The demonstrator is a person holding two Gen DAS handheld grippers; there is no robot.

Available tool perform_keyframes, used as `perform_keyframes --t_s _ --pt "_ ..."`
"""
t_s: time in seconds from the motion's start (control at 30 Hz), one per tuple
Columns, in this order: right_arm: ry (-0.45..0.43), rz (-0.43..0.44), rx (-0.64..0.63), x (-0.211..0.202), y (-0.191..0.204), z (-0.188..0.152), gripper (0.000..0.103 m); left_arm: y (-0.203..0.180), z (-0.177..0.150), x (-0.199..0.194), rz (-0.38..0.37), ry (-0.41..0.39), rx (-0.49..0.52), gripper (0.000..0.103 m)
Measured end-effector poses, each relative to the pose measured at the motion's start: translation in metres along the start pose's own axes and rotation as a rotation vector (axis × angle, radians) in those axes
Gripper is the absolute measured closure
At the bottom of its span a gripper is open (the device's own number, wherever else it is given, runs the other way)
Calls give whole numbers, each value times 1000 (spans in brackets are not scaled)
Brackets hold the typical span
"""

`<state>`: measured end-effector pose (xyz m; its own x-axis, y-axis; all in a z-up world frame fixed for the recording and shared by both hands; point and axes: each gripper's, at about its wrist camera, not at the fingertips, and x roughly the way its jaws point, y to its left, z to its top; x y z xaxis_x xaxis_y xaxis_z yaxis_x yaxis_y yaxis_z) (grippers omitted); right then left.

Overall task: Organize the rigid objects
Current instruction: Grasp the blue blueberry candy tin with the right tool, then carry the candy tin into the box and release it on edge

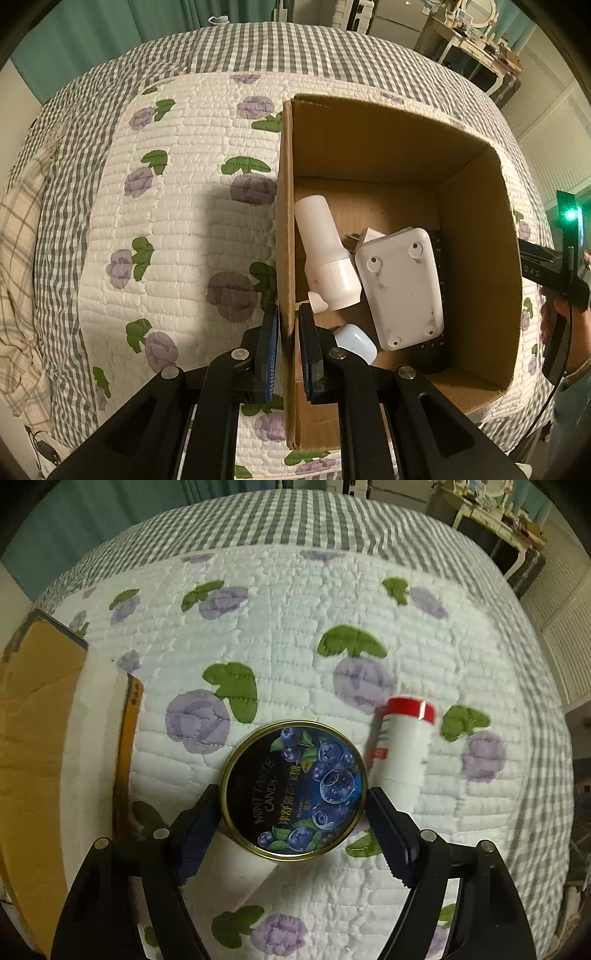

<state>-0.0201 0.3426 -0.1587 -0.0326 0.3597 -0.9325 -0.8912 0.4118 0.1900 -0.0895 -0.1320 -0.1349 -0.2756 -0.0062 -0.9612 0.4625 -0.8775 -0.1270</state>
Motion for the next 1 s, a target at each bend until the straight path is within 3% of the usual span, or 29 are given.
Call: perform_keyframes --t_s 0.27,0.43,0.57,0.73,0.83,1.0 --pt "-115 10 -48 -75 19 27 25 1 2 -2 0 -8 -5 93" --pt "-262 59 -137 -150 67 55 25 0 2 -1 0 -6 -2 93" --pt "-331 105 -232 -186 114 57 25 1 2 -1 -3 -6 -6 93" --pt "-318 113 -341 -180 166 43 25 2 2 -2 -6 -11 -6 93" --pt "-274 86 -409 -155 192 38 25 2 2 -1 -4 -6 -6 93" --pt "-215 69 -446 -120 209 27 25 1 2 0 -4 -5 -7 93"
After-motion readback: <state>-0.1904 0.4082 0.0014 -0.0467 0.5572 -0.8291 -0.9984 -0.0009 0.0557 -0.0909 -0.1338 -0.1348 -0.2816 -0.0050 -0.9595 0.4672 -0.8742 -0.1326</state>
